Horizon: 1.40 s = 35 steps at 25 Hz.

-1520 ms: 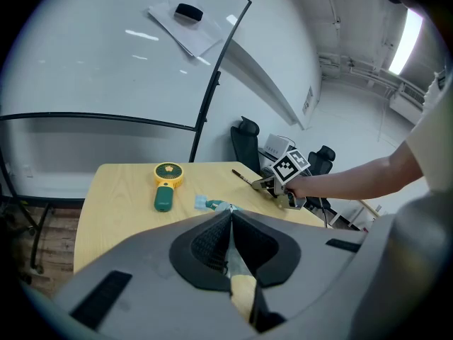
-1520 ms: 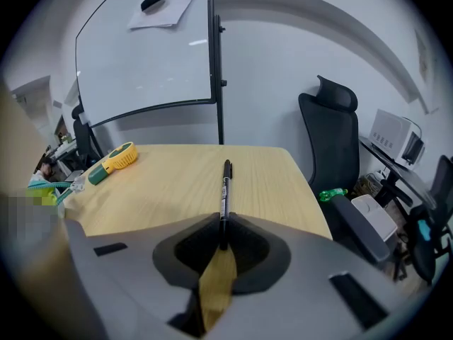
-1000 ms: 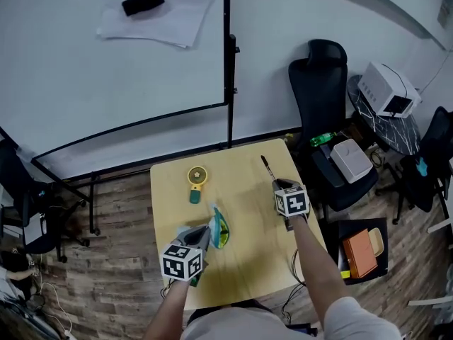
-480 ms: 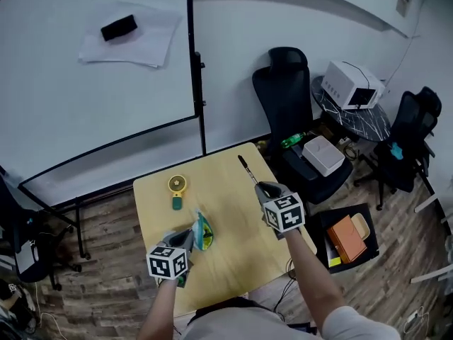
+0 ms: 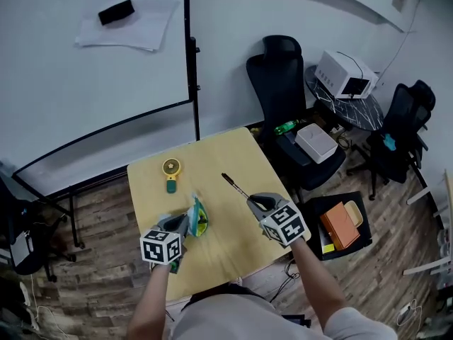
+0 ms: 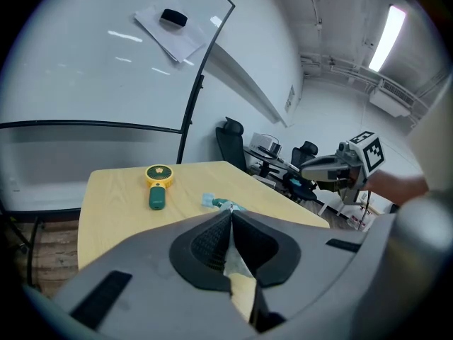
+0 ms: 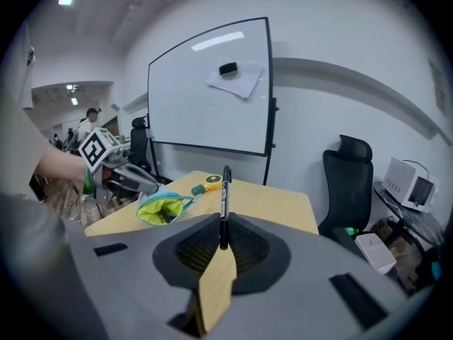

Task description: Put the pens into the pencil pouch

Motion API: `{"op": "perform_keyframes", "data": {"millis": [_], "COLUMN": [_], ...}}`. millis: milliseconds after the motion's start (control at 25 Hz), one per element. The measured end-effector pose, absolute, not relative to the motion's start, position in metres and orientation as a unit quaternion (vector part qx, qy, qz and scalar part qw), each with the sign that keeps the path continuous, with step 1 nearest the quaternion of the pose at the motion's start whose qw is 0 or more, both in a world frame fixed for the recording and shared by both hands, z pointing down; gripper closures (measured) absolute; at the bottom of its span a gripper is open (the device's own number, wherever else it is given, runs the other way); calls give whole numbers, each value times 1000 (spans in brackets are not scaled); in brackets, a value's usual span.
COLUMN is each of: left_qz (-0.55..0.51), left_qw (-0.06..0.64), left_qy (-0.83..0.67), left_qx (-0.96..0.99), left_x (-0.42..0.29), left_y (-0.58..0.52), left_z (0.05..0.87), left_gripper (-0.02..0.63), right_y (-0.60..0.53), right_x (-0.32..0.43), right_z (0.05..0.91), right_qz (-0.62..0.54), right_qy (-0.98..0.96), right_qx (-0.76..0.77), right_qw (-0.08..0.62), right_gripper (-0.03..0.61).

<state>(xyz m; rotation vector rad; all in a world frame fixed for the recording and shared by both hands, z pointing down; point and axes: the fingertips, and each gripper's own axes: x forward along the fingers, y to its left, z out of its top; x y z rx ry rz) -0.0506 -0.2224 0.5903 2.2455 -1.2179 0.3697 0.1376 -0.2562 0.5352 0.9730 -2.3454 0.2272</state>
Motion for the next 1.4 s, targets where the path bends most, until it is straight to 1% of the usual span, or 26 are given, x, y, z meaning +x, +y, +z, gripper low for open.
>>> {"op": "perform_keyframes", "data": {"millis": [440, 640, 880, 1400], "left_qz": [135, 137, 142, 132], "left_qw": [276, 277, 279, 285], "left_qy": [-454, -449, -441, -428], "left_qx": [837, 838, 841, 848], "left_x": [-53, -50, -42, -32], "left_y": [-219, -215, -208, -193], "left_z": [589, 590, 591, 583], "left_gripper": [600, 600, 600, 600], "right_y": [-181, -174, -177, -181], "right_x": [90, 79, 52, -22], "right_z": [596, 610, 622, 640], "right_qz": [99, 100, 88, 84], "right_qy": [-888, -883, -887, -900], "right_qx": [193, 148, 97, 37], "right_qw": [404, 433, 442, 425], "right_gripper": [540, 540, 538, 538]}}
